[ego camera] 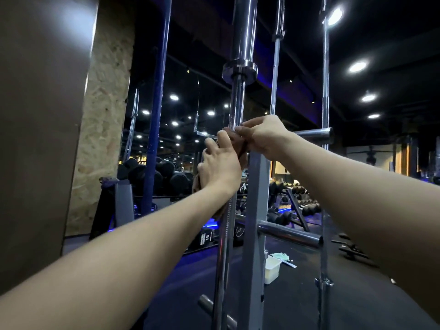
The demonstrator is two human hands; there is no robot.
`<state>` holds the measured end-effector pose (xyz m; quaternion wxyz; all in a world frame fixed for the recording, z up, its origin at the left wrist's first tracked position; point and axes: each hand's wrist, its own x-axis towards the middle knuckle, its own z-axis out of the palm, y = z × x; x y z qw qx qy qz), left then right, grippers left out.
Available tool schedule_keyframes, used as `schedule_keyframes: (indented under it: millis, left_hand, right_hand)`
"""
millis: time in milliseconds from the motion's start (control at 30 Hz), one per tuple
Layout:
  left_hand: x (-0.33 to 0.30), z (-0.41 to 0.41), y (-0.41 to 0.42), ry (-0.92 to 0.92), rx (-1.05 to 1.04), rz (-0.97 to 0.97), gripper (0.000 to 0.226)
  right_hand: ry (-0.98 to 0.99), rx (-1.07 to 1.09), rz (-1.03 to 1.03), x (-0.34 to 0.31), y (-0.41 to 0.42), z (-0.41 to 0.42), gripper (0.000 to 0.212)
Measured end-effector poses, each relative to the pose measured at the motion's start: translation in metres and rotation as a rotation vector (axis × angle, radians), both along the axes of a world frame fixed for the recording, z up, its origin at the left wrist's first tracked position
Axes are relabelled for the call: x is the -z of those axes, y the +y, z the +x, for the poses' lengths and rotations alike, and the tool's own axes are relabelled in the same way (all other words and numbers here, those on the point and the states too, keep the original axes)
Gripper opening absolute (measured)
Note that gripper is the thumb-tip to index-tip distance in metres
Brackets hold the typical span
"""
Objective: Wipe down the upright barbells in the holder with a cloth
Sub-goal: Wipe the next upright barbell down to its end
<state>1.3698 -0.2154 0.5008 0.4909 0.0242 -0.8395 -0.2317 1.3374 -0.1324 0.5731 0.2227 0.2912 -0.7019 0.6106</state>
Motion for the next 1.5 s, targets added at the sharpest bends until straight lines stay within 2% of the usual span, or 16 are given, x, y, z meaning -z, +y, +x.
schedule_keyframes:
  millis: [100, 200, 267, 367, 433, 533, 600, 767, 900, 1000, 1067, 1167, 1300, 1367, 1500]
  left_hand:
    - [0.046, 0.005, -0.003, -0.046, 0.008, -0.063, 0.050]
    - [0.089, 0.018, -0.005, -0.175, -0.076, -0.156, 0.060]
    - [0.080, 0.016, -0.004, -0.178, -0.083, -0.136, 0.061]
    - [0.022, 0.009, -0.003, -0.056, -0.005, -0.021, 0.049]
    - [-0.001, 0.006, -0.001, -0.045, -0.008, -0.011, 0.043]
    - [0.013, 0.002, -0.001, -0.032, -0.009, -0.035, 0.041]
    - [0.041, 0.001, -0.002, -0.048, -0.022, -0.070, 0.045]
    - [0.100, 0.014, -0.008, -0.208, -0.051, -0.133, 0.056]
    - [0.061, 0.011, -0.007, -0.119, 0.024, -0.026, 0.050]
    - [0.025, 0.001, -0.007, -0.032, -0.010, -0.024, 0.045]
    - [0.030, -0.002, -0.006, -0.016, 0.001, -0.030, 0.048]
    - [0.069, -0.001, -0.006, -0.030, -0.012, -0.070, 0.056]
    - [0.126, 0.012, -0.009, -0.170, -0.085, -0.201, 0.059]
    - [0.123, 0.013, -0.009, -0.192, -0.087, -0.199, 0.060]
    - [0.062, 0.003, -0.004, -0.049, -0.030, -0.042, 0.051]
  right_hand:
    - [-0.031, -0.030, -0.050, 0.005, -0.001, -0.001, 0.021]
    - [-0.035, 0.014, -0.050, 0.005, -0.005, 0.001, 0.021]
    - [-0.025, 0.029, -0.030, 0.001, -0.006, 0.003, 0.016]
    - [0.003, 0.049, 0.030, 0.000, -0.006, 0.007, 0.014]
    - [0.028, 0.084, 0.067, -0.001, -0.004, 0.005, 0.015]
    - [0.017, 0.027, -0.018, 0.003, -0.004, 0.003, 0.010]
    - [0.016, 0.019, -0.005, 0.013, -0.001, 0.000, 0.006]
    - [-0.071, -0.080, 0.008, 0.035, 0.000, 0.001, 0.010]
    - [-0.029, -0.049, 0.068, 0.027, -0.001, 0.009, 0.024]
    - [0.051, -0.013, 0.135, 0.029, -0.002, 0.004, 0.032]
    - [0.054, -0.040, 0.116, 0.032, -0.001, -0.002, 0.036]
    - [0.052, -0.075, 0.080, 0.036, 0.000, -0.006, 0.034]
    - [0.047, -0.032, 0.091, 0.038, -0.002, -0.001, 0.029]
    - [0.067, 0.014, 0.119, 0.036, -0.003, 0.002, 0.033]
    - [0.099, 0.061, 0.142, 0.036, -0.007, 0.000, 0.037]
